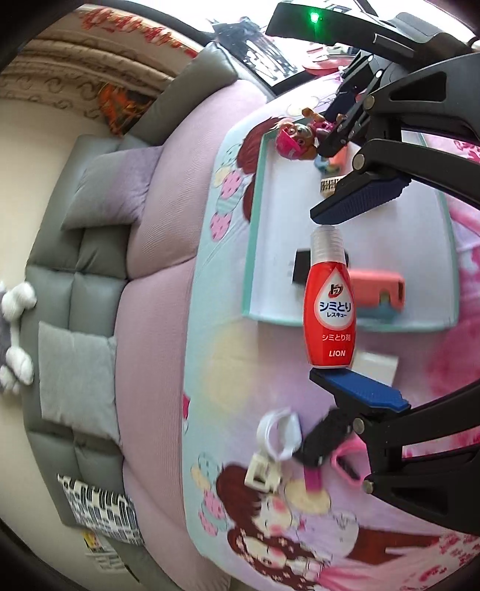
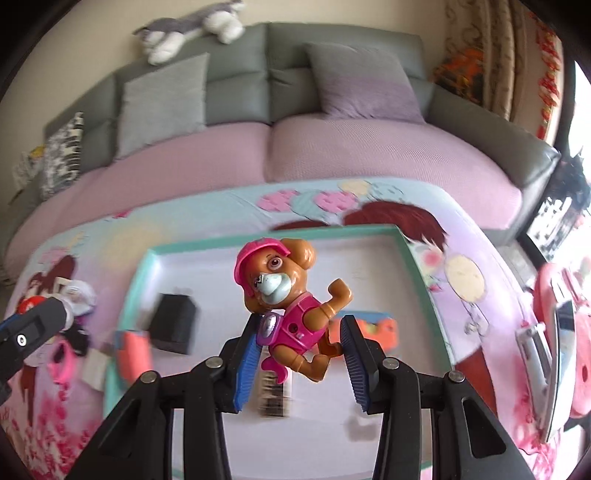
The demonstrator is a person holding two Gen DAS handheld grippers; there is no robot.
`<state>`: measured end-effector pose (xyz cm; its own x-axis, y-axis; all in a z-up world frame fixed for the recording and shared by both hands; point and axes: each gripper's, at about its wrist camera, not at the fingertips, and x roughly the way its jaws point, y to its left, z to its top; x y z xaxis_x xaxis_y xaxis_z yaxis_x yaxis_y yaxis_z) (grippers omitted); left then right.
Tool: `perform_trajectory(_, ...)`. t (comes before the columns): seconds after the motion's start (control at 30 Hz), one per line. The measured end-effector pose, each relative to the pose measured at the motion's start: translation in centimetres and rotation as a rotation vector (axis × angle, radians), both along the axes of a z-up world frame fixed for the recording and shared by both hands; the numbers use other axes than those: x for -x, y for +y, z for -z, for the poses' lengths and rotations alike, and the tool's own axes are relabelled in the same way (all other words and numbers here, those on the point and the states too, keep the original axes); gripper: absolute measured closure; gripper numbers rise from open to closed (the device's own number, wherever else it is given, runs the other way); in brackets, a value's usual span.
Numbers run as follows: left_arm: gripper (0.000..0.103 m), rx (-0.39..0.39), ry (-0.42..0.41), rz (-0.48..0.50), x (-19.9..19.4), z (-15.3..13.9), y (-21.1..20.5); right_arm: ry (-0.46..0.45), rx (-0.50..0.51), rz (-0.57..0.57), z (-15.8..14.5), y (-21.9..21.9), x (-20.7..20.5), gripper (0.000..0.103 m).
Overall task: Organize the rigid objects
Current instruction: 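Carry the glue bottle and pink dog figure over the tray, then open both tools to release the glue bottle and dog figure into the tray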
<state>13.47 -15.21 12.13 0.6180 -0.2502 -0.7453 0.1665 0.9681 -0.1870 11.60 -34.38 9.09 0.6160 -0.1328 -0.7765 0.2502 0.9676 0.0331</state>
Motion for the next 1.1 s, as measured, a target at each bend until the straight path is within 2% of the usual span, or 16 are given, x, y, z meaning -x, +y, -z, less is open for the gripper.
perform_trajectory(0.1,0.024,-0.003,0.013,0.031,0.1,1.2,-1.9,0.011,-0.036,0.013,0.6,-1.1,0.4,0.058)
perform_trajectory(0.2,0.024,-0.045,0.021,0.062,0.4,2.6,-3.3,0.018,-0.052,0.02,1.0,-1.6,0.3,0.058)
perform_trajectory(0.53,0.024,-0.083,0.076,0.052,0.3,4.9,-3.7,0.049,-0.093,0.024,2.2,-2.5,0.1,0.057)
perform_trajectory(1.1,0.024,-0.108,0.104,0.07,0.2,5.8,-4.7,0.075,-0.05,0.009,2.5,-1.9,-0.5,0.057)
